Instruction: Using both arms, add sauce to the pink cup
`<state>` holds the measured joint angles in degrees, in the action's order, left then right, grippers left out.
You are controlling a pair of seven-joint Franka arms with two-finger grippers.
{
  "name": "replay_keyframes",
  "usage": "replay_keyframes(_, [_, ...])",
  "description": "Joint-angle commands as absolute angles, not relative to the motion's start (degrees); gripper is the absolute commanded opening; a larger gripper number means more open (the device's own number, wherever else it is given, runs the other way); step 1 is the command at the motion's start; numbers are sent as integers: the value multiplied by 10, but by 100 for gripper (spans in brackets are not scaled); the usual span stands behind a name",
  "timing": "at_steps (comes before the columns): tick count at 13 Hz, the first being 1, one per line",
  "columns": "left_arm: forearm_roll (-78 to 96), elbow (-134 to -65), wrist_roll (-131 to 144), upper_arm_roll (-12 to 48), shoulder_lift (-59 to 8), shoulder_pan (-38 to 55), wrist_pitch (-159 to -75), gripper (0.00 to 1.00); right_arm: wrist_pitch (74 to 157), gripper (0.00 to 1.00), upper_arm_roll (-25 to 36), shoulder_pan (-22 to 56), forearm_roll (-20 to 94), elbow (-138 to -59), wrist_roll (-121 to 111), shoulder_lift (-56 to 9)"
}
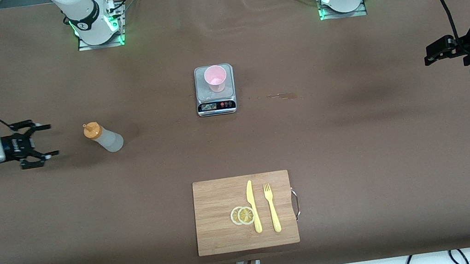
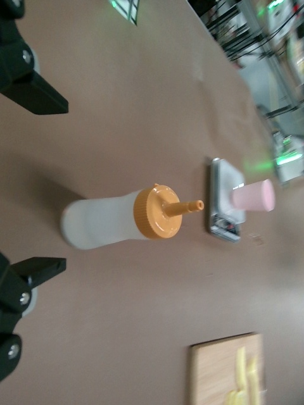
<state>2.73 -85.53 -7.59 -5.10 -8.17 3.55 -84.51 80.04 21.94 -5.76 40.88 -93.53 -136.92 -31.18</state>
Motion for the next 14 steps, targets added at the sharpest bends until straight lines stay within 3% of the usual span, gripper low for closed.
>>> replay_keyframes(1, [26, -837, -86, -52, -90, 36, -832, 100, 839, 100, 201, -43, 330, -962, -1234, -212])
replay_keyframes(8, [26, -837, -86, -52, -90, 36, -832, 100, 906, 100, 155, 24, 153, -995, -795, -34])
replay_keyframes(14, [26, -837, -87, -52, -90, 35, -831, 100, 902, 100, 142, 102, 68, -991, -438, 25])
